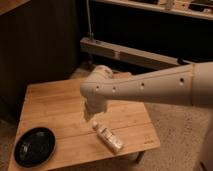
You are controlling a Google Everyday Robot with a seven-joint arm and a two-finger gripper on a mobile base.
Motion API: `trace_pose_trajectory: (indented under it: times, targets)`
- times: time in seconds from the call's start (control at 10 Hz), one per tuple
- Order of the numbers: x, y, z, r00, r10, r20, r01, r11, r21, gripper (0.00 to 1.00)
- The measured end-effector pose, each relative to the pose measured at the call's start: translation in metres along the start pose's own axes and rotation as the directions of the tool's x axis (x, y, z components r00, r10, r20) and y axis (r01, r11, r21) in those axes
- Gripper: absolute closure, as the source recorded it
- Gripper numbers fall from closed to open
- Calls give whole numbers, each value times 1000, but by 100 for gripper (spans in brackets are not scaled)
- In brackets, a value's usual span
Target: Place the bottle in the ceramic bowl
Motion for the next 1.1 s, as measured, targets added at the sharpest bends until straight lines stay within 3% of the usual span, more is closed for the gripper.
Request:
trace_pose_trajectory:
  times: [0.2,0.6,0.9,1.1]
  targets:
    - [12,-16,9,1000,15,-16,-16,998,-61,35]
    - [11,-12,48,991,33,-128,-46,994,-100,35]
    - [37,-4,80,976,57,-212,-74,995,-70,35]
    - [53,-6,90,970,78,-232,-90,995,-41,35]
